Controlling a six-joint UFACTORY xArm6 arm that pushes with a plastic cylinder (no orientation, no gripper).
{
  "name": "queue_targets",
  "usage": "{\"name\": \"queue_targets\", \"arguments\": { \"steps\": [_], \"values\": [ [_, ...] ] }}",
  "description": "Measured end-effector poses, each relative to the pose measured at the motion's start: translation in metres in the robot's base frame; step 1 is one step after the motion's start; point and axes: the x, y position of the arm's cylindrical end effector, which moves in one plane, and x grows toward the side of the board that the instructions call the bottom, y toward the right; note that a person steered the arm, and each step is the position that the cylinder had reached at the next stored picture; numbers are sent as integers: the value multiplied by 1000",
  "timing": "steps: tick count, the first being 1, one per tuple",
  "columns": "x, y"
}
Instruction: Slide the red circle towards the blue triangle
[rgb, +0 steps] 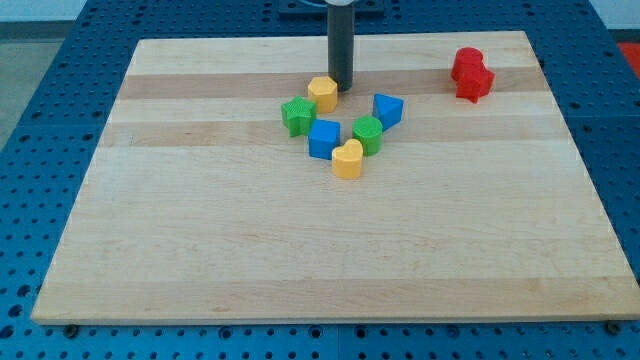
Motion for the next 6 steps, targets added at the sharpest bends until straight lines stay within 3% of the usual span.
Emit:
{"name": "queue_targets", "arguments": {
  "steps": [3, 6],
  "values": [
    [1, 0],
    [-4, 53]
  ]
}}
